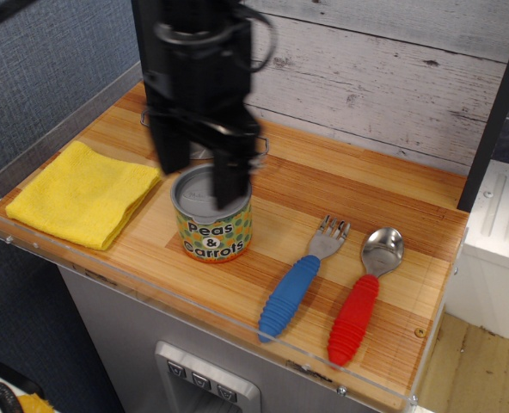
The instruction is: Move the can to the back of the counter
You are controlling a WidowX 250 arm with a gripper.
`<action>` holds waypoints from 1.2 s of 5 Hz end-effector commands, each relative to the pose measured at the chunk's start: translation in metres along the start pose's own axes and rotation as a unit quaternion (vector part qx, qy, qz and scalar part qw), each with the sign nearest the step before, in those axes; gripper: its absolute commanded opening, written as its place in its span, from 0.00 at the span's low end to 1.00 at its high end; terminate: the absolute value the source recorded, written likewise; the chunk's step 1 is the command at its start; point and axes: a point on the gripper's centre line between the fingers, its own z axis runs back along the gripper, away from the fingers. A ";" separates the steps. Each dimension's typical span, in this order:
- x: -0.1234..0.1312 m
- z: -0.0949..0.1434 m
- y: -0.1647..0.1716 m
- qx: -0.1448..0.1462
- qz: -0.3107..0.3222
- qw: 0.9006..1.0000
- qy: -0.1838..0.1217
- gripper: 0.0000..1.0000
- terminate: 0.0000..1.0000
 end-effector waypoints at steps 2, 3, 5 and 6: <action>-0.024 -0.003 0.036 0.071 -0.071 0.993 0.062 1.00 0.00; -0.020 -0.020 0.048 0.060 -0.070 0.994 0.062 1.00 0.00; 0.003 -0.038 0.055 0.035 -0.108 0.993 0.006 1.00 0.00; 0.015 -0.043 0.049 0.029 -0.126 0.992 -0.010 1.00 0.00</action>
